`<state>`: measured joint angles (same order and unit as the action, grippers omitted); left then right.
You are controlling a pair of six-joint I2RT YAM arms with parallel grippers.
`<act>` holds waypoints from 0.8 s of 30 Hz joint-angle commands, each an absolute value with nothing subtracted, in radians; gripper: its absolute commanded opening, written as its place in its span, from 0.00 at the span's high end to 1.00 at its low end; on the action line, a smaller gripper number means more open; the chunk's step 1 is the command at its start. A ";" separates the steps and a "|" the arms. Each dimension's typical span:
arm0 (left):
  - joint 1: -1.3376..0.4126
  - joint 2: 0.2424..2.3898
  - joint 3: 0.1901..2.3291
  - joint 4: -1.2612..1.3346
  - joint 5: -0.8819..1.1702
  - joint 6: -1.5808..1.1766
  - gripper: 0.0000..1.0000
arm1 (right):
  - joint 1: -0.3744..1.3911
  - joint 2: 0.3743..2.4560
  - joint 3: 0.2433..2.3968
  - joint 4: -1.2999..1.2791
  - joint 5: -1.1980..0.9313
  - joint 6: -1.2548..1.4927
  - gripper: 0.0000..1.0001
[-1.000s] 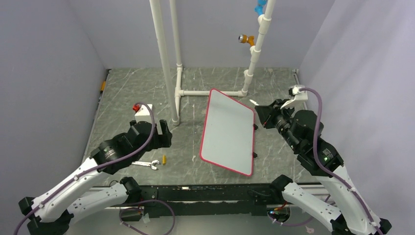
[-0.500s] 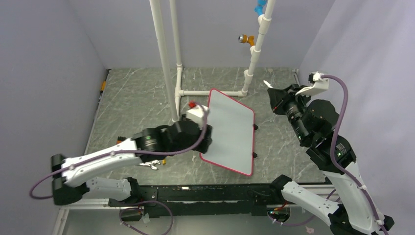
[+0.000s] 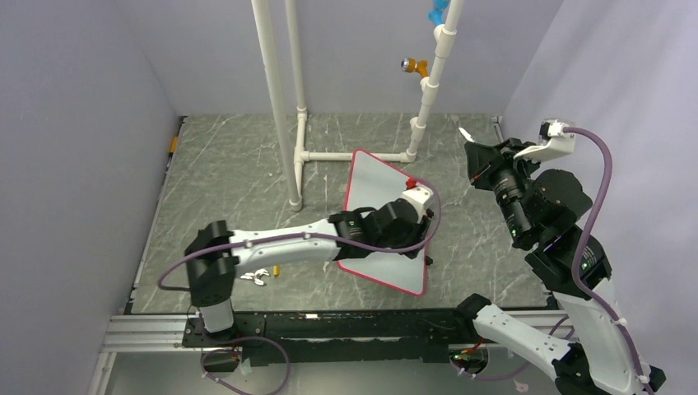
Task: Write a sentence on the whiteboard
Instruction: Move the whiteboard to the center of the board.
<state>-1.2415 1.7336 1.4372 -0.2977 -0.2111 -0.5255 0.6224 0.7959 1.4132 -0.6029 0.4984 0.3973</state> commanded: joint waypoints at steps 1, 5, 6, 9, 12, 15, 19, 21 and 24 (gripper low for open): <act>-1.249 1.868 1.538 -0.183 -0.124 -0.534 0.52 | 0.622 0.777 1.454 -0.605 0.533 0.367 1.00; -1.249 1.982 1.611 -0.140 -0.074 -0.532 0.58 | 0.621 0.774 1.459 -0.612 0.531 0.359 1.00; -1.249 2.011 1.629 -0.133 -0.060 -0.532 0.60 | 0.621 0.773 1.457 -0.612 0.529 0.359 1.00; -1.249 2.091 1.678 -0.115 -0.012 -0.534 0.67 | 0.621 0.770 1.452 -0.611 0.525 0.359 1.00; -1.250 2.145 1.692 -0.085 0.023 -0.547 0.72 | 0.622 0.770 1.448 -0.609 0.521 0.356 1.00; -1.250 2.171 1.695 -0.067 0.031 -0.562 0.73 | 0.623 0.770 1.443 -0.608 0.519 0.353 1.00; -1.252 2.211 1.715 -0.084 0.041 -0.577 0.74 | 0.622 0.778 1.434 -0.605 0.508 0.352 1.00; -1.252 2.227 1.716 -0.095 0.032 -0.580 0.75 | 0.622 0.785 1.440 -0.610 0.504 0.349 1.00; -1.252 2.232 1.695 -0.097 0.016 -0.580 0.76 | 0.621 0.785 1.432 -0.607 0.500 0.347 1.00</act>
<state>-1.2449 2.2242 1.6726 -0.1196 0.0143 -0.5629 0.6224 0.7792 1.4258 -0.6212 0.5140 0.3676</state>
